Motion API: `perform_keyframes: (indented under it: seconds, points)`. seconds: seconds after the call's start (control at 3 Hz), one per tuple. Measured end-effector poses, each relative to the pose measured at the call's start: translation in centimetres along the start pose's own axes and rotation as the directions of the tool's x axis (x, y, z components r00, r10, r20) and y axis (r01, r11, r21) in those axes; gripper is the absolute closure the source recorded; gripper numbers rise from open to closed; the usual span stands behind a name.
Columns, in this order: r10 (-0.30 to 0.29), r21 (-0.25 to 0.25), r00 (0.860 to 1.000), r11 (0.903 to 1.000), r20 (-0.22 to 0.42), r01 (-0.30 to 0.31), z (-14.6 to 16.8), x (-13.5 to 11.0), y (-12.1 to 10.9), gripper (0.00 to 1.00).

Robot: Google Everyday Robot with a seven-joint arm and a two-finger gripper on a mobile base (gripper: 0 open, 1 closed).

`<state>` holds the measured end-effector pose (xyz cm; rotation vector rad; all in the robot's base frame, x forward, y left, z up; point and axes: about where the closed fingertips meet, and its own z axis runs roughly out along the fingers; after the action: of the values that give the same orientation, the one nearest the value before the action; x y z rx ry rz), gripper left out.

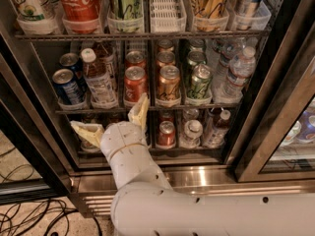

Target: Pick blue plastic bottle from middle shelf of fridge

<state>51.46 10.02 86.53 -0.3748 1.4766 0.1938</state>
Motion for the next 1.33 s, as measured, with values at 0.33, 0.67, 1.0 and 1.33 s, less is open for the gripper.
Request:
perform_keyframes:
  seconds: [0.33,0.67,1.0,1.33]
  points:
    - [-0.001,0.007,1.000,1.0000,0.022,0.000,0.7,0.6,0.6,0.00]
    - [0.002,0.030,0.998,0.9996,0.059,-0.003,2.4,1.7,1.1,0.00]
    - [-0.002,0.048,0.997,0.9988,0.080,-0.002,4.1,2.5,1.6,0.04]
    - [-0.022,0.080,0.994,0.9967,0.106,0.014,5.0,2.5,1.7,0.20]
